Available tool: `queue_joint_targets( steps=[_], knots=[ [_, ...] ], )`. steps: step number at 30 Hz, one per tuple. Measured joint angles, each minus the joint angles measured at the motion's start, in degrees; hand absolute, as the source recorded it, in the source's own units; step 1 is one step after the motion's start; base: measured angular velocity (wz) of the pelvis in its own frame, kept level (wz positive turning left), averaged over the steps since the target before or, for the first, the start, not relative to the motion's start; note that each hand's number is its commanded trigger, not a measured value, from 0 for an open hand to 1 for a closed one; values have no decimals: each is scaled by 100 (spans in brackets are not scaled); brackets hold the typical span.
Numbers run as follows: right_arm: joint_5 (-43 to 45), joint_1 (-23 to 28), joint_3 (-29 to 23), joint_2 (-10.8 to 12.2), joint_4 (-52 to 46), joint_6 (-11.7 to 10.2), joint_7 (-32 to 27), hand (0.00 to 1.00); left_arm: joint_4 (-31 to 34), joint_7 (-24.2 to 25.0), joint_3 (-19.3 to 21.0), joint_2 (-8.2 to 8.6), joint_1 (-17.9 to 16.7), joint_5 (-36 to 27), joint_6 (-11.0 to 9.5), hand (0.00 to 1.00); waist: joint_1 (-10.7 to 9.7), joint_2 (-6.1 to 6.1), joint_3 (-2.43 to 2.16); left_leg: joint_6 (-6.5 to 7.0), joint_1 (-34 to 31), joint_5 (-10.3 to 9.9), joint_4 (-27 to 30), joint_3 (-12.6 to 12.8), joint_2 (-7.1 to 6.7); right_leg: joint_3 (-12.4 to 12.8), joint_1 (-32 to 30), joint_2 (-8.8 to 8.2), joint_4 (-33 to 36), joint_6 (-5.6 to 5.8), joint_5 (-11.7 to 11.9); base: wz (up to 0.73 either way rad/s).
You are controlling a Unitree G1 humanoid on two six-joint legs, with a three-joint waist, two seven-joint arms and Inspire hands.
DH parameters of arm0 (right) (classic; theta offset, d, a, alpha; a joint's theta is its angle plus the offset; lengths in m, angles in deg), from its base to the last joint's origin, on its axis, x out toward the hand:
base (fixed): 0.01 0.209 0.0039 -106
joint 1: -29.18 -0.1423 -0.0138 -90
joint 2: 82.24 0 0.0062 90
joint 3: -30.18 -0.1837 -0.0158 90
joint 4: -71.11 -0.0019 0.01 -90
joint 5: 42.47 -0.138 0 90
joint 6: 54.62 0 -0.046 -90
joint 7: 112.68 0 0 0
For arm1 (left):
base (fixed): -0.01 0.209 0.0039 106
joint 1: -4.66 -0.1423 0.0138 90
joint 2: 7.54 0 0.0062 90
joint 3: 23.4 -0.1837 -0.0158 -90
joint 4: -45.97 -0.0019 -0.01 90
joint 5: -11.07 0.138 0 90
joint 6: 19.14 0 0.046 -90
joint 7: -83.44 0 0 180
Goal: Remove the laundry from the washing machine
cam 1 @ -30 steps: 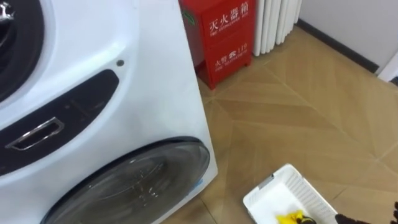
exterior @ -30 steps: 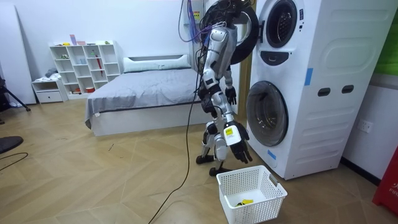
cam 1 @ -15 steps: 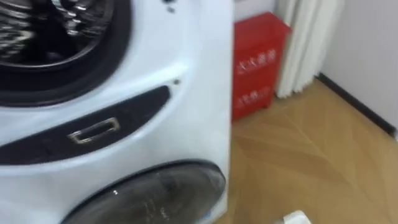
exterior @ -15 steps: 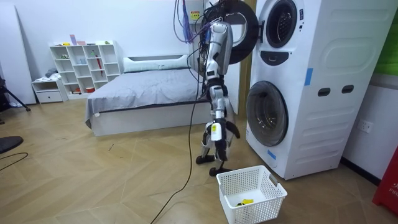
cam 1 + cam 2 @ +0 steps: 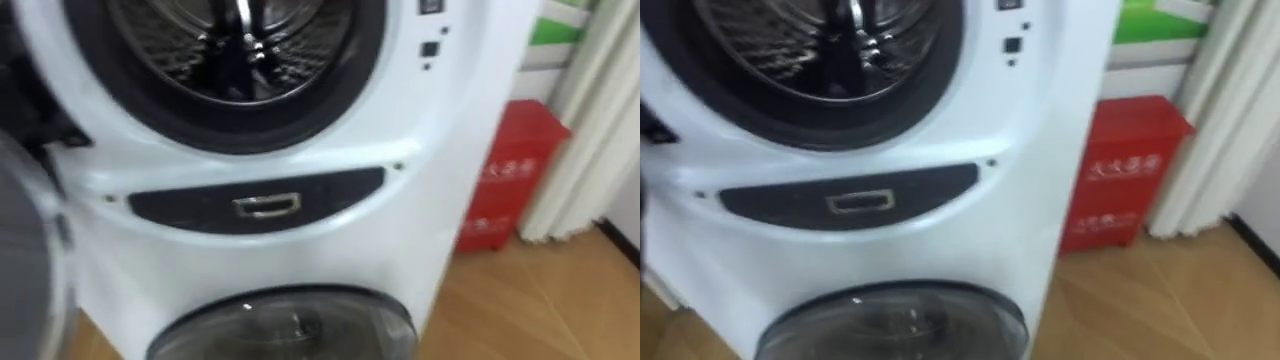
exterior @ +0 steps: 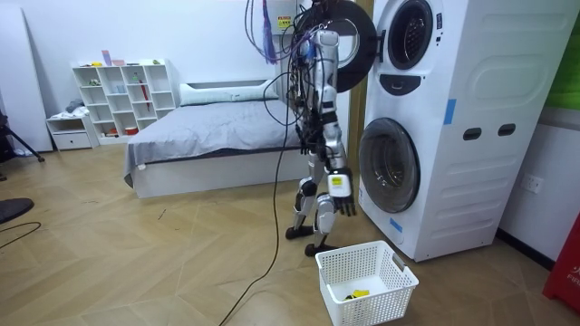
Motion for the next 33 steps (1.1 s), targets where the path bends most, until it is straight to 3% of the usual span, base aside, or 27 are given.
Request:
queue_joint_targets(
  steps=[4, 7, 19, 22, 27, 29, 30, 31, 33],
  knots=[
    [737, -254, 483, 169, -31, -17, 166, 0, -56, -92, -57, 48, 15, 435, 152, 0, 160, -3, 6, 0, 83, -1, -34, -127, -3, -168, 192, -13, -93, 8, 6, 25],
    [1007, -326, 801, 227, -28, -31, 179, 0, -184, -129, -172, 71, 14, 501, 202, 0, 169, 27, 10, 1, 128, -1, -38, -192, -4, -230, 297, -14, -164, 13, 2, 12],
    [1091, -191, 846, 196, -173, -140, 96, 0, 13, -191, -159, 75, 125, 918, 397, 0, 124, 28, 21, -37, 71, -42, 121, -170, 27, -297, 334, -18, -68, -16, -97, 2],
    [1110, -196, 845, 189, -209, -142, 199, 0, -5, -182, -157, 77, 129, 922, 392, 0, 122, 35, 20, -87, -165, -207, 643, -185, 115, -308, 247, 4, 66, -52, -181, -2],
    [1394, -196, 752, 139, -290, -143, 307, 0, 82, 91, -133, 73, 141, 954, 372, 0, 118, 64, 6, -173, -765, -308, 1835, -233, 331, -400, 40, 27, 351, -236, -281, -7],
    [1582, -171, 631, 91, -302, -174, 296, 0, 82, 233, -128, 80, 174, 1051, 371, 0, 109, 117, 74, -183, -1031, -350, 2864, -248, 517, -433, 36, 133, 444, -345, -348, -6],
    [1586, -149, 610, 74, -322, -174, 287, 0, 90, 262, -127, 80, 173, 1052, 373, 0, 100, 149, 62, -203, -1033, -361, 3117, -249, 553, -428, 40, 170, 464, -365, -368, -6],
    [1597, -109, 568, 53, -370, -193, 261, 0, 215, 267, -119, 80, 178, 1052, 383, 0, 58, 194, 68, -205, -917, -361, 3414, -307, 543, -430, 26, 208, 524, -391, -407, 10],
    [1592, -31, 513, 10, -354, -205, 235, 0, 424, 264, -122, 80, 263, 1026, 358, 0, -90, 200, 56, -226, -640, -373, 3442, -407, 449, -485, -31, 245, 540, -400, -411, 20]
  ],
)
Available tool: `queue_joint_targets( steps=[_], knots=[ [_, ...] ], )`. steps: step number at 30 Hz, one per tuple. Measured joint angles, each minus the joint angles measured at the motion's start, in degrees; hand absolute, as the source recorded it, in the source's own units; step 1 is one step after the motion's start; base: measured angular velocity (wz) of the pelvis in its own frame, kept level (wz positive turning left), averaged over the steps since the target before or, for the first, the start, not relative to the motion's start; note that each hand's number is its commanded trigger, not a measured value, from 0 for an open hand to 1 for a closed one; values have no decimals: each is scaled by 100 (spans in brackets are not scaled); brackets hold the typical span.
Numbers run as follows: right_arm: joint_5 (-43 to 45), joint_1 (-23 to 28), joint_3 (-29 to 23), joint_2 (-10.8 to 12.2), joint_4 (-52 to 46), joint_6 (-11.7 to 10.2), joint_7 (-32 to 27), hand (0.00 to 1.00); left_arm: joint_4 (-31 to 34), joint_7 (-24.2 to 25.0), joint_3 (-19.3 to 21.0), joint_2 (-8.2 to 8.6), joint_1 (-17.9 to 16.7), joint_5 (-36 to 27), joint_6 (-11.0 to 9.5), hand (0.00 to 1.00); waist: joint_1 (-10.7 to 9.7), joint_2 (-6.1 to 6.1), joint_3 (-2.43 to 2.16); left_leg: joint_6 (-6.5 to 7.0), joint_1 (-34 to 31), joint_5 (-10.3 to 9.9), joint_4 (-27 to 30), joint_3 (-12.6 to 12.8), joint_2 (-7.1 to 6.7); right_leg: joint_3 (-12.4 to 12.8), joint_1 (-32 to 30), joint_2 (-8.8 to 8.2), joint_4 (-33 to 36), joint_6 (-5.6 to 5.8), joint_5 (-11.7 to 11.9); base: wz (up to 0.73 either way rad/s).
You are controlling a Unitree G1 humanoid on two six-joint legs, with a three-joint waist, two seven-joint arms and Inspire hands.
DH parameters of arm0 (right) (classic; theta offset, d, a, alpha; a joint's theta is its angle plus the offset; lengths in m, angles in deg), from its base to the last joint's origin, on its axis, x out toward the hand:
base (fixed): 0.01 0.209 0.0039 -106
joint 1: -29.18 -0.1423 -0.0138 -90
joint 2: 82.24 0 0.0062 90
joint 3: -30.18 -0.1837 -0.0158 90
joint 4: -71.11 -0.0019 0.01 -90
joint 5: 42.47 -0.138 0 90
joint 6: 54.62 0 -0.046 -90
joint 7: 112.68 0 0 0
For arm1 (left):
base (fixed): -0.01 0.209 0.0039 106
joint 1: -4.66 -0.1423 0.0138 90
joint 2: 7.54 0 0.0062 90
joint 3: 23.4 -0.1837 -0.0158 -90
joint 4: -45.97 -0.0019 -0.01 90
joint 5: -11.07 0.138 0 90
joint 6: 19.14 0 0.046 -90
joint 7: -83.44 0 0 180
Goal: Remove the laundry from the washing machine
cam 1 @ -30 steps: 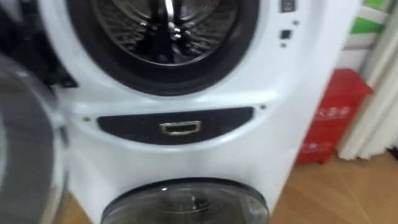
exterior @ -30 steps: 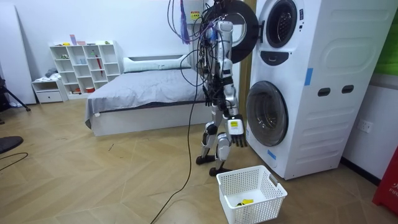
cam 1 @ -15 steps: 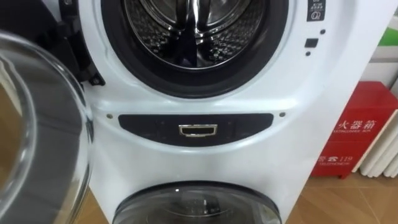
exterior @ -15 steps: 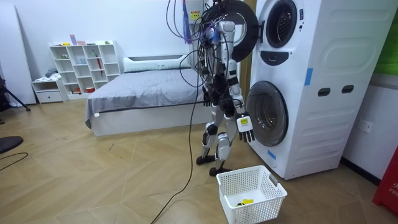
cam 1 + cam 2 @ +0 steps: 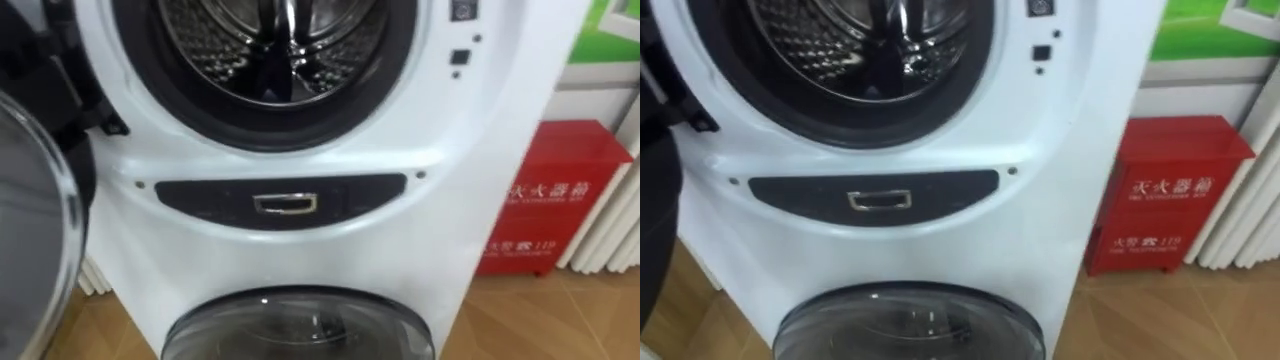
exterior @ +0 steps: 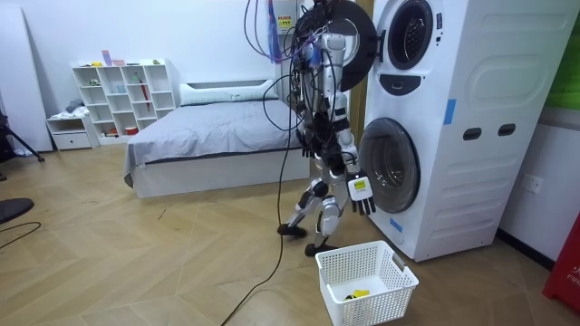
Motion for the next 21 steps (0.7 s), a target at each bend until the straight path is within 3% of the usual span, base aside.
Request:
queue_joint_targets(
  steps=[2, 4, 7, 11, 12, 13, 15, 16, 17, 18, 19, 20, 21],
  knots=[
    [16, 76, -53, -91, 2, -5, -58, 0, 214, 0, -42, 10, 193, -91, -129, 0, -100, 116, -13, -143, 441, -140, -481, -29, -93, -162, -84, 46, 10, -33, 25, 29],
    [14, 87, -203, -92, 110, -17, -60, 0, 248, -2, -56, 14, 421, -100, -291, 0, -229, 150, -7, -141, 773, -274, -1186, -154, -223, -275, -247, 46, 73, -54, 43, 28],
    [87, 61, -264, -86, 156, -15, -53, 0, 276, -3, -304, 27, 771, -81, -432, 0, -266, 176, -8, -34, 1105, -461, -2318, -281, -352, -384, -577, 42, 182, -90, 132, 9],
    [233, 49, -255, -43, 154, -25, -125, 0, 98, 0, -502, 105, 767, -27, -593, 0, -215, 132, -18, 34, 1278, -439, -3294, -281, -453, -383, -883, 9, 195, -102, 412, -5],
    [239, 60, -255, -37, 159, -15, -150, 0, 26, 0, -495, 104, 732, -31, -592, 0, -216, 119, -26, 84, 1280, -429, -3374, -280, -469, -384, -919, 0, 197, -100, 455, 0],
    [265, 67, -257, -36, 165, 23, -196, 0, -43, 0, -487, 94, 626, -47, -561, 0, -218, 90, -27, 241, 1271, -405, -3471, -257, -526, -388, -964, -43, 199, -81, 546, 8],
    [273, 111, -262, -38, 172, 63, -254, 0, -201, 0, -480, 78, 531, -119, -546, 0, -244, 36, -21, 400, 1205, -387, -3470, -215, -622, -403, -995, -146, 185, 80, 640, 13],
    [310, 127, -262, -41, 188, 77, -281, 0, -318, -4, -480, 69, 457, -164, -542, 0, -252, -11, -13, 461, 1114, -363, -3444, -114, -645, -344, -1032, -177, 121, 409, 772, 3],
    [307, 65, -259, -45, 187, 88, -315, 0, -396, -5, -482, 70, 348, -229, -544, 0, -243, 62, -40, 542, 959, -286, -3414, -69, -563, -212, -1043, -138, -66, 982, 1053, 0],
    [290, 43, -251, -43, 179, 92, -320, 0, -452, -4, -474, 64, 317, -264, -542, 0, -237, 161, -58, 595, 900, -253, -3407, -60, -539, -81, -1051, -161, -26, 1033, 1117, 35],
    [201, 144, -224, -40, 152, 140, -316, 0, -567, -15, -457, 53, 285, -263, -538, 0, -338, 69, -56, 614, 835, -177, -3400, 42, -508, 214, -990, -433, 616, 733, 783, 93],
    [167, 298, -237, -41, 154, 256, -328, 0, -575, -19, -453, 55, 285, -268, -543, 0, -378, 4, -65, 553, 849, -97, -3412, 229, -488, 540, -759, -751, 1160, 790, 269, 111],
    [174, 349, -256, -40, 158, 293, -333, 0, -574, -18, -450, 55, 282, -267, -546, 0, -358, -19, -75, 492, 872, -63, -3419, 350, -486, 648, -631, -901, 1318, 929, 58, 90]
  ],
)
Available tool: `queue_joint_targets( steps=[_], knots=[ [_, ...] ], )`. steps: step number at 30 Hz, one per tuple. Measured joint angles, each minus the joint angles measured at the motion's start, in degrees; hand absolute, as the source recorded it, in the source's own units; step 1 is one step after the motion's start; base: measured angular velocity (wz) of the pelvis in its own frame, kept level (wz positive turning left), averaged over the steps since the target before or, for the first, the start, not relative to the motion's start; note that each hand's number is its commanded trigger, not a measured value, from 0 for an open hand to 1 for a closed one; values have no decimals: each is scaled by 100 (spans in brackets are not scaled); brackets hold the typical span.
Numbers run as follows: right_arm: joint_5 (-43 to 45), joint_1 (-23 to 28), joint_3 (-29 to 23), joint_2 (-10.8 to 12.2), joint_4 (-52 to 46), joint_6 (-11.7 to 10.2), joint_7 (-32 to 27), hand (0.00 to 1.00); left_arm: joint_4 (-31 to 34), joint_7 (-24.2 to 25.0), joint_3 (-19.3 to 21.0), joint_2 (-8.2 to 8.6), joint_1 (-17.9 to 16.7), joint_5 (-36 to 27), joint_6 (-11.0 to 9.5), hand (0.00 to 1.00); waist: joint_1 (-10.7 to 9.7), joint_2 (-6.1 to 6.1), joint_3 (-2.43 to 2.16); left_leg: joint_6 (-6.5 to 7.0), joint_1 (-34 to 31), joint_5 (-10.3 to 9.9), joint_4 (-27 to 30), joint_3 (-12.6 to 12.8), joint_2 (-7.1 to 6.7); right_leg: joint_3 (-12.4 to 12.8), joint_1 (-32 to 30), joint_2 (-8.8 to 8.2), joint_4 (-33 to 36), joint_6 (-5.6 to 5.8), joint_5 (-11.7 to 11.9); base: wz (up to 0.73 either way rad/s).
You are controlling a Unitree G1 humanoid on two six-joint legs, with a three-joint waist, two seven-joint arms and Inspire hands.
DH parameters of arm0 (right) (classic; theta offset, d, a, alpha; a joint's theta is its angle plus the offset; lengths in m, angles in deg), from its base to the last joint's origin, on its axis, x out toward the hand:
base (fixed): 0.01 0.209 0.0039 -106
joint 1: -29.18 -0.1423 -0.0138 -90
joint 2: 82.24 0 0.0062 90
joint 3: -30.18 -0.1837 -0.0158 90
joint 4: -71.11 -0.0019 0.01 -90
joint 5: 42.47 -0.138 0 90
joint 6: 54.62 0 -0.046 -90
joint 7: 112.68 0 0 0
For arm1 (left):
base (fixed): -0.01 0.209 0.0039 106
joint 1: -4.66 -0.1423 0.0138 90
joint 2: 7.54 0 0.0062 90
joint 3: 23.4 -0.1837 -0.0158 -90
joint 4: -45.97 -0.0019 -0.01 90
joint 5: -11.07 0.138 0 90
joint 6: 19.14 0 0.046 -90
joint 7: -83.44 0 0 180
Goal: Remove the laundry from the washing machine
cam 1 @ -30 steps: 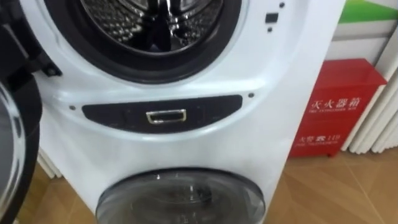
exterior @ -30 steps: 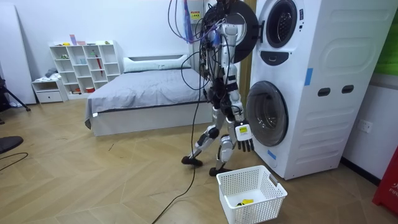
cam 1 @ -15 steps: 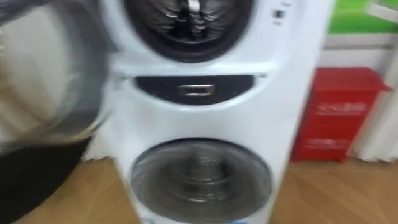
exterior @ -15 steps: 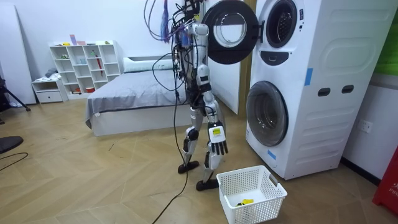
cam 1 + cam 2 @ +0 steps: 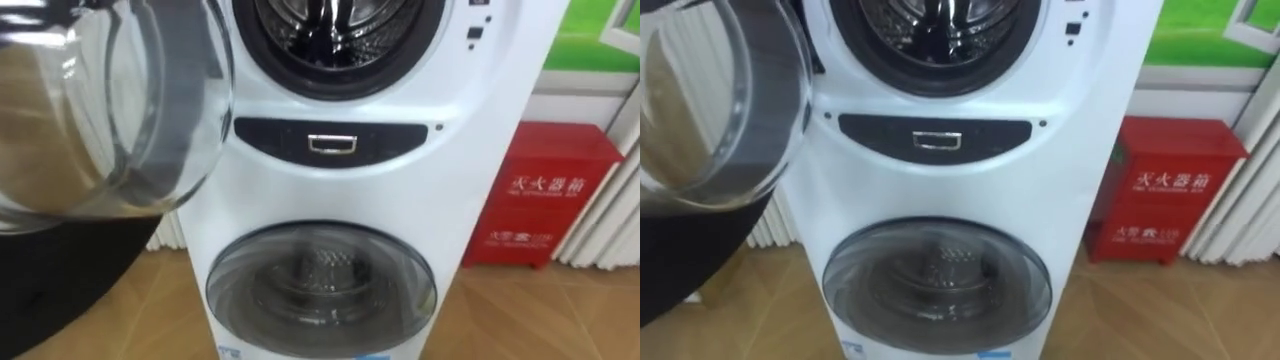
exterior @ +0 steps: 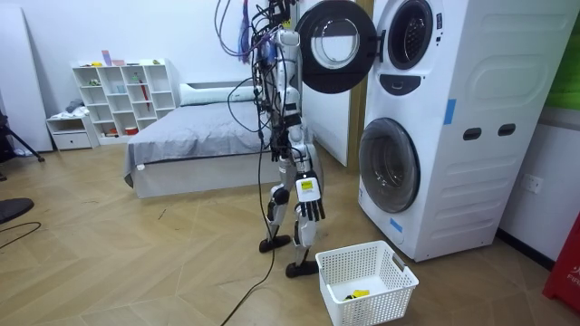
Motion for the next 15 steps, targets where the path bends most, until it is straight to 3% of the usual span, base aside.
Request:
queue_joint_targets(
  steps=[3, 5, 6, 9, 10, 11, 15],
  knots=[
    [38, -73, -309, -45, -75, -8, -3, 0, 483, -157, 615, -107, 99, -549, 27, 0, 70, 77, 15, 0, 3, -1, -73, -27, 1, 0, -19, 11, -2, 8, -5, 4],
    [55, -118, -432, -165, -146, -44, 8, 0, 696, -259, 804, -439, 378, -902, -15, 0, 190, 175, 39, 0, 3, -1, -74, -12, 1, 14, -24, 18, -4, 9, -6, 0],
    [59, -115, -471, -181, -205, -70, 9, 0, 822, -297, 833, -523, 428, -951, -15, 0, 207, 204, 39, -1, 2, -1, -74, -12, 2, 12, -24, 20, -5, 9, -5, 0],
    [251, -127, -690, -231, -320, -208, 72, 0, 1760, -486, 1111, -859, 658, -985, -17, 0, 294, 333, 44, -2, -2, -1, -73, -82, 4, -7, -8, 23, -10, 10, -7, 7],
    [285, -126, -800, -238, -347, -224, 95, 0, 2377, -553, 1225, -987, 713, -1099, -39, 0, 323, 364, 47, -2, -9, -1, -73, -90, 5, -7, -9, 26, -15, 10, -7, 0],
    [266, -125, -846, -252, -347, -269, 102, 0, 2734, -653, 1259, -1164, 859, -1171, -144, 0, 340, 400, 47, -2, -11, 0, -74, -97, 3, -5, -4, 25, -26, 11, -8, 0],
    [263, -102, -838, -258, -356, -264, 128, 0, 3997, -1019, 1420, -1557, 1279, -1037, -170, 0, 338, 494, 15, -2, -19, 0, -75, -121, -1, -15, 18, 25, -72, 16, -10, 0]
  ],
)
